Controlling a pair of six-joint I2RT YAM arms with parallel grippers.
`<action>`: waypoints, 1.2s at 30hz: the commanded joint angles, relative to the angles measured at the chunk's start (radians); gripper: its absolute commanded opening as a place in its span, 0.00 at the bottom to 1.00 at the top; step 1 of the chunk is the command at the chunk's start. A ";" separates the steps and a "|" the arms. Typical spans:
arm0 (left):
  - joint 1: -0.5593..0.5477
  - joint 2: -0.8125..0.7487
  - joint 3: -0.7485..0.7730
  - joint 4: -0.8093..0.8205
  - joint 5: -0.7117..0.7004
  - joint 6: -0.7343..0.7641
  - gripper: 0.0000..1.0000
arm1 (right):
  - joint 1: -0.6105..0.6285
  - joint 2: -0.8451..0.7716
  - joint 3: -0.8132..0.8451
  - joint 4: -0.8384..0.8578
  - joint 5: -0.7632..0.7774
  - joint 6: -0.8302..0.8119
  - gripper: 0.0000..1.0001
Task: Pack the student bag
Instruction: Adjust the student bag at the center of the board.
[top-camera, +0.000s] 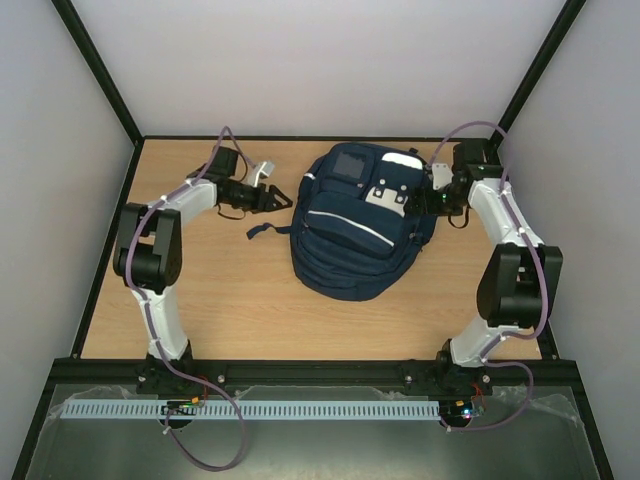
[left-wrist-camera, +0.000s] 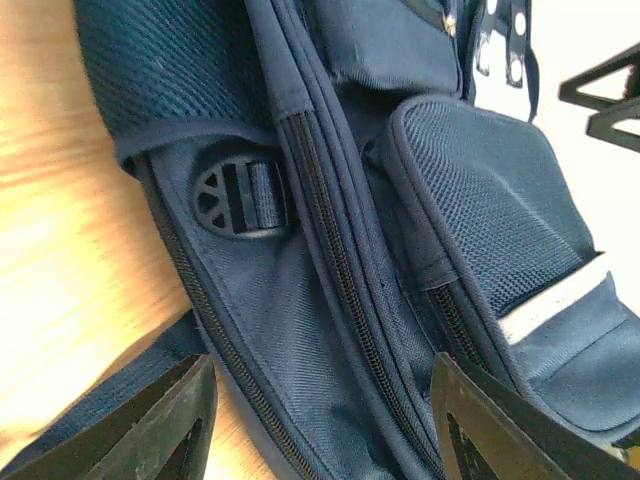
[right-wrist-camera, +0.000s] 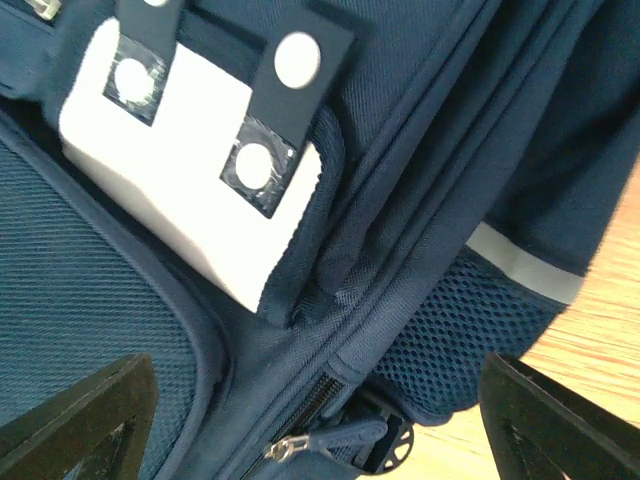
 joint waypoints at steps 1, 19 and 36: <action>-0.052 0.047 0.037 -0.013 0.099 0.004 0.61 | 0.003 0.065 -0.020 -0.005 -0.031 0.023 0.87; -0.145 -0.169 -0.229 -0.168 0.003 0.266 0.55 | 0.223 0.396 0.275 0.006 -0.126 -0.017 0.72; -0.095 -0.395 -0.272 -0.362 -0.268 0.544 0.52 | 0.262 0.194 0.336 0.006 0.041 -0.028 0.75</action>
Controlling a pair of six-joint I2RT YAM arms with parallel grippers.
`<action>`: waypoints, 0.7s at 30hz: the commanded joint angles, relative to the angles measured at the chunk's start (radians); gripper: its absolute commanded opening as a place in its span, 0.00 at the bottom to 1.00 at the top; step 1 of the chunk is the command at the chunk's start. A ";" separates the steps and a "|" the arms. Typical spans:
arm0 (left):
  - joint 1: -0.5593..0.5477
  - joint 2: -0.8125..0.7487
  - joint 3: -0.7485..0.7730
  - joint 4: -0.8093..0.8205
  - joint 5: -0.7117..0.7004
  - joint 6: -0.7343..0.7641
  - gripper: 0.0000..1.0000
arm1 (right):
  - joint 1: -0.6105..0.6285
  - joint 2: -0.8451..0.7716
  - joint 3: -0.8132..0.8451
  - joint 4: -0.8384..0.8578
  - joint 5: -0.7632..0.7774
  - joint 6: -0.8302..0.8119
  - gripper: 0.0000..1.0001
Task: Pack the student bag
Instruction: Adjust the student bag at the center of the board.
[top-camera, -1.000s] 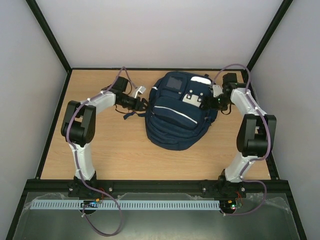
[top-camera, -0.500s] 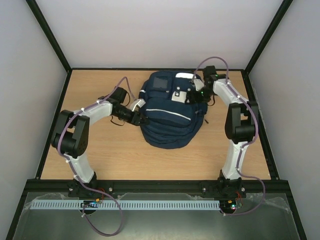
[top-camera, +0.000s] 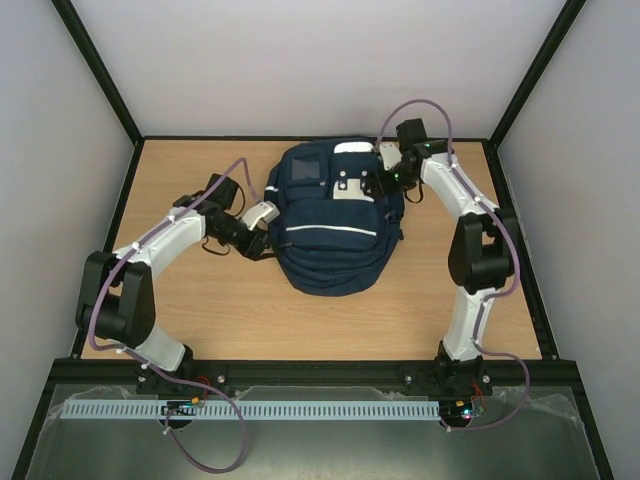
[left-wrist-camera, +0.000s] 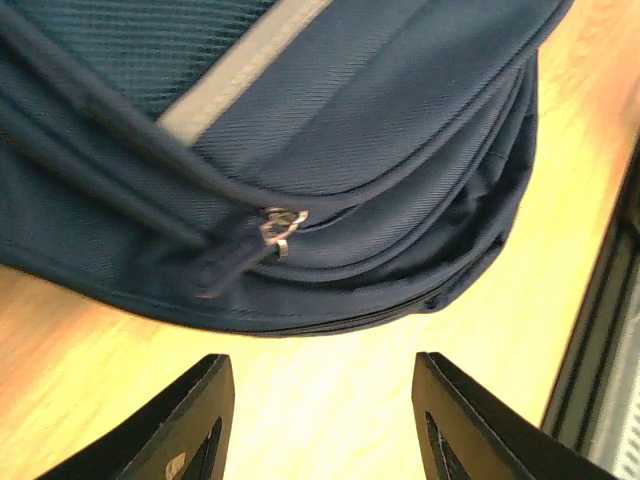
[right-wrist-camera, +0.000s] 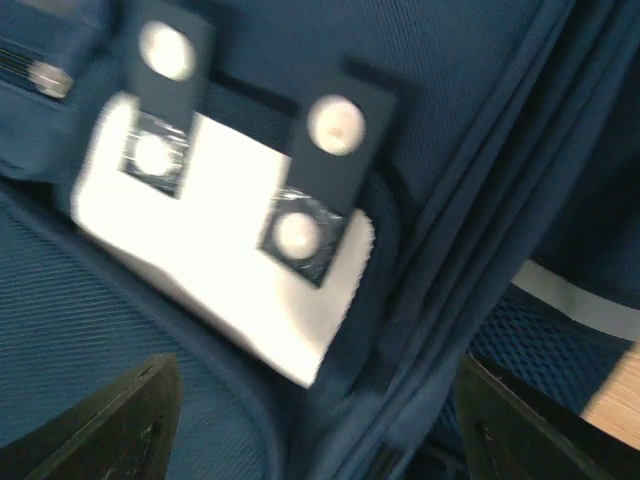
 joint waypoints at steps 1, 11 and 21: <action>0.011 -0.028 0.034 -0.038 -0.088 0.126 0.52 | 0.030 -0.183 -0.006 -0.020 -0.012 -0.025 0.74; 0.011 0.084 0.126 -0.027 0.004 0.323 0.53 | 0.211 -0.147 0.033 -0.072 -0.266 -0.062 0.54; -0.052 0.125 0.075 0.095 -0.054 0.324 0.49 | 0.254 0.035 0.059 -0.071 -0.280 -0.064 0.38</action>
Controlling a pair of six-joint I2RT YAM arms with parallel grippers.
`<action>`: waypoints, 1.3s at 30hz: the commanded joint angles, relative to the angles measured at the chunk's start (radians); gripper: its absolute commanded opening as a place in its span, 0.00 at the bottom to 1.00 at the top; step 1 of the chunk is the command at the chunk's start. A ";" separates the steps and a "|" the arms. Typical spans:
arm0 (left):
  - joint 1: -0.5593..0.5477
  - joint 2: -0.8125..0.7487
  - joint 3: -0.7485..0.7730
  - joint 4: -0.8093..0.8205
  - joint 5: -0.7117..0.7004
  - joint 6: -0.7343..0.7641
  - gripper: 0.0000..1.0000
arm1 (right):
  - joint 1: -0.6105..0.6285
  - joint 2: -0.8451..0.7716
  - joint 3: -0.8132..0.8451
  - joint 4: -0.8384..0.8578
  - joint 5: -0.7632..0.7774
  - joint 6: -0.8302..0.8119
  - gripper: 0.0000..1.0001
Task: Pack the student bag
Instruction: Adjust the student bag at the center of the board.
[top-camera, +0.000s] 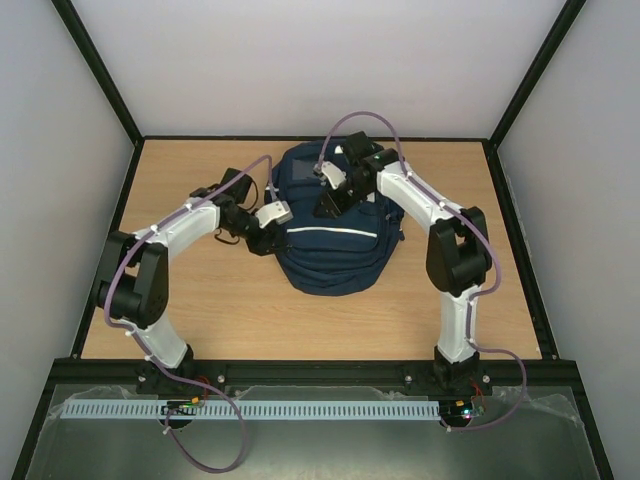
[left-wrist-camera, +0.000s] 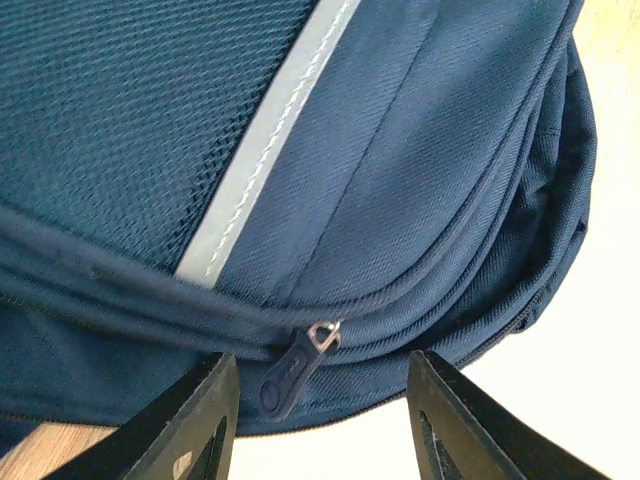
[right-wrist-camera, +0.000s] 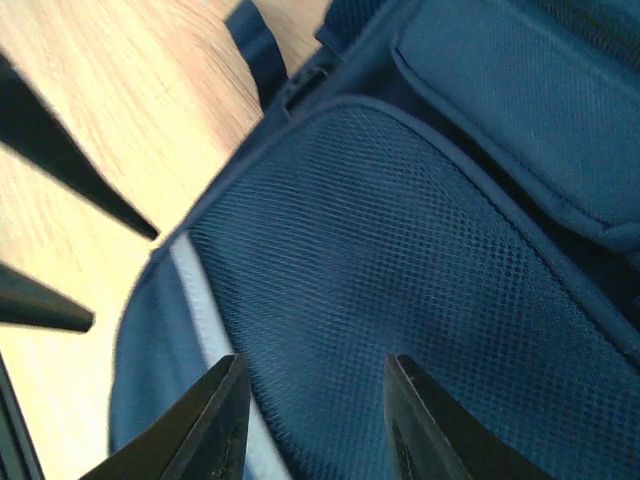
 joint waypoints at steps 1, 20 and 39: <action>-0.031 0.000 -0.042 0.097 -0.029 0.025 0.48 | -0.004 0.059 0.027 -0.050 -0.008 -0.004 0.37; -0.050 -0.031 -0.122 0.168 -0.159 0.043 0.04 | -0.014 0.158 0.006 -0.040 0.062 -0.014 0.35; -0.354 -0.036 -0.002 0.087 -0.013 -0.006 0.02 | -0.015 0.184 0.005 -0.024 0.077 0.013 0.34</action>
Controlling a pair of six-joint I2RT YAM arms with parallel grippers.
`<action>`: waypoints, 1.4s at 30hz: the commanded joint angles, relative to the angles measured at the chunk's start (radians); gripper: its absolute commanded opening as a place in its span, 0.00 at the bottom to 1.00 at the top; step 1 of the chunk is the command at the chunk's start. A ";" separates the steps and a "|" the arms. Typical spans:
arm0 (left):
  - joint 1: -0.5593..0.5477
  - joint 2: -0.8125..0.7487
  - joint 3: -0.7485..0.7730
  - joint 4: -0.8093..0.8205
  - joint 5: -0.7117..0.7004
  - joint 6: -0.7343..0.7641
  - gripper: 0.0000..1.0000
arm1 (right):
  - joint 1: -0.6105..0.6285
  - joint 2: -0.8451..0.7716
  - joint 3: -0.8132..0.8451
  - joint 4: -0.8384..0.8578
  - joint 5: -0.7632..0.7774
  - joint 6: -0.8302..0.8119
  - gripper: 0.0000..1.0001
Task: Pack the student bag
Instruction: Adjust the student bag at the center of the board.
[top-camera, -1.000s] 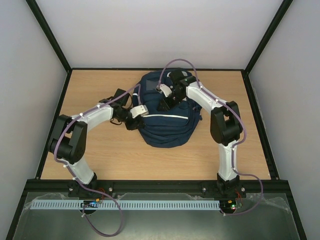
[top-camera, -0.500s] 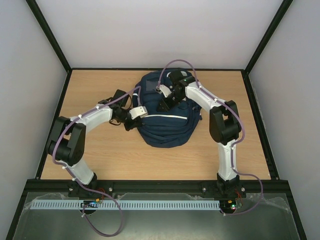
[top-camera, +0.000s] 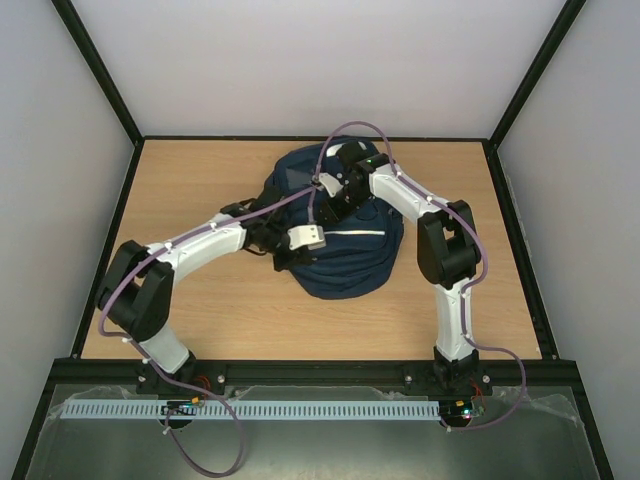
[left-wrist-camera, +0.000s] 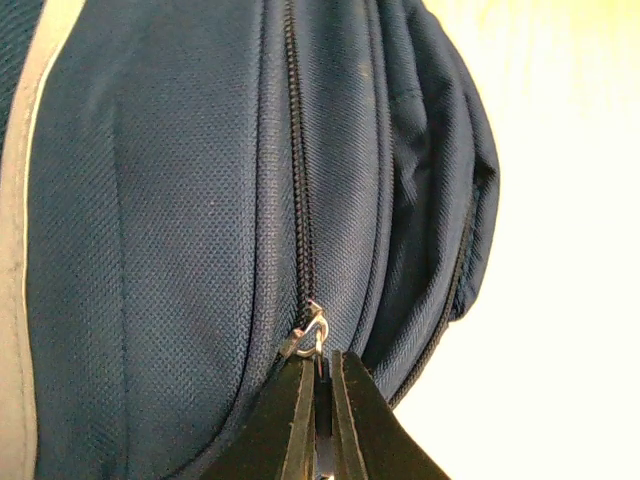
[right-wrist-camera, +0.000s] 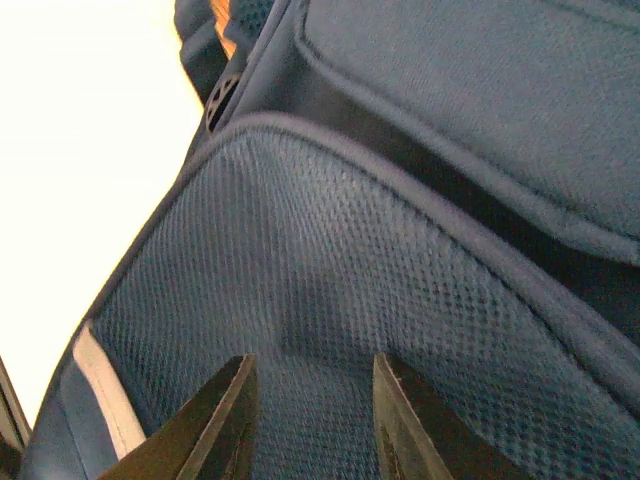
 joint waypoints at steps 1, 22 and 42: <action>-0.104 0.041 0.069 0.022 0.104 -0.051 0.02 | -0.010 0.054 -0.010 -0.005 0.088 0.009 0.34; -0.029 -0.027 0.194 -0.130 0.002 0.051 0.41 | -0.099 -0.224 -0.012 -0.044 0.104 0.011 0.47; 0.409 0.652 0.796 0.012 0.048 -0.588 0.59 | -0.246 -0.457 -0.452 -0.022 0.398 -0.048 0.82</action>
